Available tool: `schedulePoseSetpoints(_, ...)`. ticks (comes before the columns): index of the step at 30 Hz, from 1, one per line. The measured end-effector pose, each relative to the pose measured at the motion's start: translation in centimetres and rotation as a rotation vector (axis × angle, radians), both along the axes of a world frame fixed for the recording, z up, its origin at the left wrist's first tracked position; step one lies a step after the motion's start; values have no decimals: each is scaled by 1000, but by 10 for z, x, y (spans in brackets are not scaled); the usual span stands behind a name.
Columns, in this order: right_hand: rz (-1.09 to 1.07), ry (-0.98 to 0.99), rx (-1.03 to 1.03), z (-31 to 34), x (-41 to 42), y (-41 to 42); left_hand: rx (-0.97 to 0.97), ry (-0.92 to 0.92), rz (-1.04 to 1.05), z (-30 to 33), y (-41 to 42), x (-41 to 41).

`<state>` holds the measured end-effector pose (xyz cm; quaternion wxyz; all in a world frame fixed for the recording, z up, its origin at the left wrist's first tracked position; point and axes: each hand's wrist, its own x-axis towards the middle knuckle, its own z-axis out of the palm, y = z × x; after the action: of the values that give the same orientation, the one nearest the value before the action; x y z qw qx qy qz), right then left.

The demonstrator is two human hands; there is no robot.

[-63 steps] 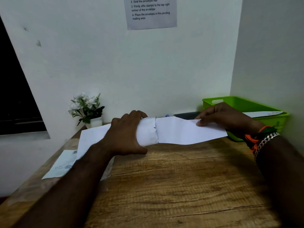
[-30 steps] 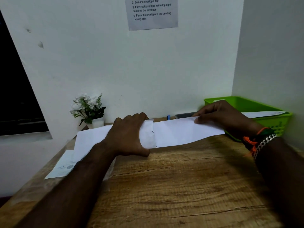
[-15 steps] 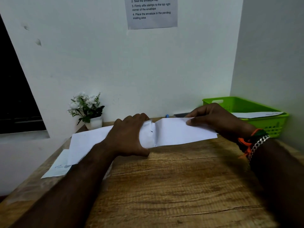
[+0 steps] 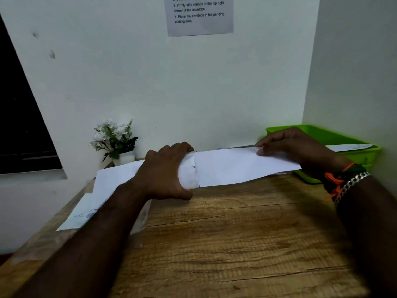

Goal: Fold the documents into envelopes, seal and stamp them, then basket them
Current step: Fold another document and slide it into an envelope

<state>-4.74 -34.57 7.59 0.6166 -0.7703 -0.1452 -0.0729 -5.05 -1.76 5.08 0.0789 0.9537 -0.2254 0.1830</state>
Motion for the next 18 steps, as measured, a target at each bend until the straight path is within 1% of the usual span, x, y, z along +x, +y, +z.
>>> schedulePoseSetpoints(3,13,2,-56,-3,-1,4,19,15,-19,-2,-1,1)
schedulePoseSetpoints(5,8,12,-47,-1,-1,4,24,20,-28,-3,-2,2)
schedulePoseSetpoints(11,-44,11,-105,-3,2,0,-7,35,-77,-5,-5,1)
schedulePoseSetpoints(14,-31,33,-127,-3,0,1,-11,26,-108,-6,-6,1)
schedulePoseSetpoints(18,-32,33,-72,-1,-1,0,-43,8,-144,-6,-6,1)
